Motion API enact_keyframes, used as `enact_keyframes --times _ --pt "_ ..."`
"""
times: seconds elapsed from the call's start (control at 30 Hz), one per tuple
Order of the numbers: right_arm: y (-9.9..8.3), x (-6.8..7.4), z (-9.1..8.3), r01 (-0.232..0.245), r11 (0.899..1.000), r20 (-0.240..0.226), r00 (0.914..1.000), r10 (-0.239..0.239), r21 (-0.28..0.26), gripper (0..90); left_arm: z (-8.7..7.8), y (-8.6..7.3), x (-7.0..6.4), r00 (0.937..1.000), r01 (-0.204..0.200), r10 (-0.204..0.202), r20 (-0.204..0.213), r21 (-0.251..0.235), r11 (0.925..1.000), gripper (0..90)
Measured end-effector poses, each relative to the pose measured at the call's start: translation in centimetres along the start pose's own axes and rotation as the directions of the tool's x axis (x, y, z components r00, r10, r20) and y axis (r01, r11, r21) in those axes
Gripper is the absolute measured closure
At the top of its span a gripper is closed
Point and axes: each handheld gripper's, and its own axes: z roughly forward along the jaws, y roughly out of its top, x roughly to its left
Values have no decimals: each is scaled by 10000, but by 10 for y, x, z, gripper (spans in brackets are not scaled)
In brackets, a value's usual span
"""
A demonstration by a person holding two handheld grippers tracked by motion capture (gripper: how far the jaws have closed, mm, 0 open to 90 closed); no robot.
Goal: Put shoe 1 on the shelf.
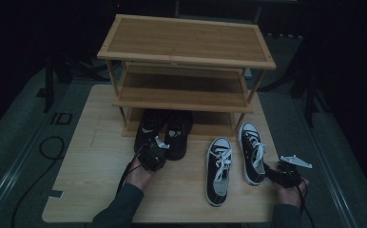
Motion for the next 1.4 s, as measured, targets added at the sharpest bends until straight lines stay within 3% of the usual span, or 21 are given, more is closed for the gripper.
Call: enact_keyframes --times 0.17,0.27,0.3,0.57,1.0,1.4 --pt "0 0 0 1 10000 -2 10000 -1 -3 356 9 -1 -8 9995 -298 294 135 303 9991 898" --pt "0 0 0 2 10000 -1 10000 -2 -1 356 10 3 -4 9997 -193 196 -120 272 9994 897" --pt "0 0 0 1 10000 1 10000 -1 0 357 10 5 -2 10000 76 -75 -54 266 9996 898" --pt "0 0 0 2 10000 -3 10000 -2 -3 356 15 15 8 9985 456 -445 -309 355 9983 898" --pt "0 0 0 15 10000 -11 10000 -15 1 356 33 44 10 9975 296 -256 -663 595 9978 899" --pt "0 0 0 22 10000 -8 10000 -22 -4 355 47 63 10 9993 93 -72 -370 565 9984 900"
